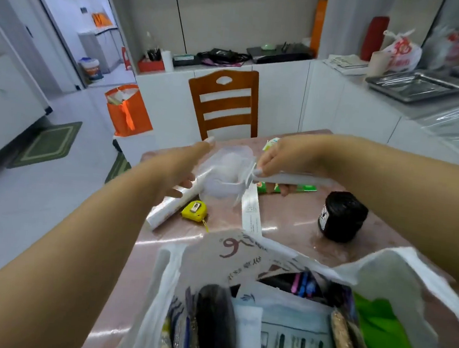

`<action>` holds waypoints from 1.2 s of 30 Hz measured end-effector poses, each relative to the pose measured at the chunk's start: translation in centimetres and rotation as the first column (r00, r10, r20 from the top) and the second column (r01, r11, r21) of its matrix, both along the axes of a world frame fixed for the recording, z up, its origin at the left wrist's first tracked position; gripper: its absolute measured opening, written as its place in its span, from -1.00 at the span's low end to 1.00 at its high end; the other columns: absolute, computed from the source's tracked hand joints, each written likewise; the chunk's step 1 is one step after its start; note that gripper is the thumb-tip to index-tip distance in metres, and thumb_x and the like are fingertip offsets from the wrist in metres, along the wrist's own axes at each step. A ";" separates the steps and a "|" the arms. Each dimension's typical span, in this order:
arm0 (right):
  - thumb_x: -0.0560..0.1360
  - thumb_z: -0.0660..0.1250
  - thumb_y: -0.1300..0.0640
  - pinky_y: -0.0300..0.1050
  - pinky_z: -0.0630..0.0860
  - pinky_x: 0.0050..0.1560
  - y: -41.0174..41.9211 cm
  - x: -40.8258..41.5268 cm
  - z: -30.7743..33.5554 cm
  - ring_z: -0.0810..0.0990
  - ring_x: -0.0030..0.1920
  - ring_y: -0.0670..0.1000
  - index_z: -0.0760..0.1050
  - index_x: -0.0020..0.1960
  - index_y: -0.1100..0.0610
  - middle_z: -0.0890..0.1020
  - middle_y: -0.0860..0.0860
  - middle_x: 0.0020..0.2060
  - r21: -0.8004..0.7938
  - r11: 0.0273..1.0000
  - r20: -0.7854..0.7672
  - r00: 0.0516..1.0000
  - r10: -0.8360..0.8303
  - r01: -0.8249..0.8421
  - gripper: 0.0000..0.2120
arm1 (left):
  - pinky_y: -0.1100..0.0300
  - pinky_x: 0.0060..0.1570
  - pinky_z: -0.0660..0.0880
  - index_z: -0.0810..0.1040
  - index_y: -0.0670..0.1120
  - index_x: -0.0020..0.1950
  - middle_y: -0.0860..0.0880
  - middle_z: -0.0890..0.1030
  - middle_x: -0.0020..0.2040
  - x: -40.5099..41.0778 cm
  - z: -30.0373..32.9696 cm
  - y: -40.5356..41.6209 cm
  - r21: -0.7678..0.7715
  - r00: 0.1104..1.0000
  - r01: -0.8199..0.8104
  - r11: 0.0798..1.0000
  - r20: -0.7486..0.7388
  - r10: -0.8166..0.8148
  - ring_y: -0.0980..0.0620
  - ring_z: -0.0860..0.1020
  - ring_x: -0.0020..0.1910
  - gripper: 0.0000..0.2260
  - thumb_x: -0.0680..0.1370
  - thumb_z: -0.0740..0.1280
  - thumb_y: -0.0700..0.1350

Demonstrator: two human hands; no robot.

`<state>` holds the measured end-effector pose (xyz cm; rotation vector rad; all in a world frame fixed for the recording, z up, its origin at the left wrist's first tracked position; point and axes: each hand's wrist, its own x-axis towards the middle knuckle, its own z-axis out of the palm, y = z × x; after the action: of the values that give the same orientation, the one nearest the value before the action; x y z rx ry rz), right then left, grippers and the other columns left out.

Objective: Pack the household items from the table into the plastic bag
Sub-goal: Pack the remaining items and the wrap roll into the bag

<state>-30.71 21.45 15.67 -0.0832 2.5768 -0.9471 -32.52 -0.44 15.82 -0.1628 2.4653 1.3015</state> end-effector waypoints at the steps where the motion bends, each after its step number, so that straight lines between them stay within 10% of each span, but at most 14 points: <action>1: 0.58 0.26 0.12 -0.21 0.52 -0.34 0.3 0.8 1.0 0.57 -0.42 -0.08 0.58 -0.01 0.14 0.65 0.00 -0.29 -0.039 0.999 0.021 1.000 -0.008 0.009 -0.85 | 0.00 0.05 0.57 0.54 -0.03 -0.03 -0.13 0.60 -0.03 1.1 0.9 -0.3 -0.023 1.000 0.026 0.999 -0.007 -0.026 -0.07 0.59 -0.06 -0.43 0.33 0.25 0.45; 7: 0.53 0.28 0.18 -0.23 0.54 -0.46 1.7 7.1 6.3 0.57 -0.49 -0.03 0.58 -0.07 0.24 0.62 0.05 -0.44 -0.135 0.988 0.203 0.974 0.105 -0.079 -0.85 | 0.22 -0.42 0.37 0.60 -0.10 -0.01 -0.10 0.50 -0.41 8.5 5.6 -2.5 -0.139 0.975 0.221 0.965 0.028 -0.220 0.03 0.37 -0.48 -0.46 0.51 0.13 0.34; 14: 0.59 0.26 0.15 -0.14 0.59 -0.30 -0.2 11.6 6.9 0.62 -0.36 -0.01 0.59 0.10 0.30 0.69 0.11 -0.26 0.104 0.969 0.287 0.939 0.188 -0.225 -0.75 | 0.13 -0.17 0.63 0.54 -0.01 0.08 -0.12 0.69 -0.13 14.9 7.0 -2.9 -0.258 0.917 0.399 0.880 0.079 -0.392 -0.01 0.68 -0.26 -0.73 0.44 0.42 0.04; 18: 0.59 0.27 0.11 -0.20 0.58 -0.32 -2.9 13.3 6.0 0.64 -0.37 -0.05 0.61 0.01 0.24 0.69 0.03 -0.32 0.285 0.918 0.217 0.951 0.221 -0.278 -0.78 | 0.10 -0.18 0.63 0.56 -0.10 0.09 -0.21 0.67 -0.10 15.5 7.1 -3.7 -0.019 0.978 0.206 0.978 -0.019 -0.206 -0.02 0.66 -0.33 -0.74 0.47 0.38 -0.36; 27: 0.49 0.40 0.09 -0.05 0.60 -0.03 -10.4 16.4 -0.8 0.57 -0.34 0.09 0.58 0.02 0.31 0.57 0.09 -0.37 0.470 0.678 0.301 0.824 0.479 -0.566 -0.73 | 0.19 -0.44 0.60 0.55 -0.20 0.03 -0.18 0.64 -0.39 17.5 7.3 -4.0 0.193 0.990 0.134 0.972 -0.067 -0.123 0.00 0.59 -0.51 -0.81 0.52 0.26 -0.43; 31: 0.49 0.40 -0.01 -0.16 0.63 -0.16 -9.1 15.0 3.0 0.59 -0.47 -0.07 0.59 -0.16 0.25 0.61 -0.01 -0.49 0.524 0.673 0.273 0.852 0.447 -0.521 -0.70 | 0.17 -0.39 0.63 0.55 -0.20 0.06 -0.22 0.65 -0.33 17.7 8.1 -4.8 0.227 0.986 0.168 0.959 -0.037 -0.164 -0.03 0.62 -0.47 -0.78 0.52 0.25 -0.43; 36: 0.51 0.39 0.12 -0.52 0.33 -0.59 -10.2 15.4 1.7 0.46 -0.65 -0.25 0.60 0.09 0.31 0.61 -0.02 -0.57 0.519 0.656 0.280 0.834 0.475 -0.548 -0.73 | 0.08 -0.31 0.65 0.54 -0.21 0.08 -0.27 0.66 -0.29 17.7 8.4 -5.3 0.206 0.982 0.186 0.961 -0.035 -0.183 -0.08 0.64 -0.41 -0.79 0.53 0.24 -0.43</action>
<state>-15.32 11.26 17.41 -0.5375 2.3925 0.0696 -14.80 -5.70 24.20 0.1276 2.2737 1.4691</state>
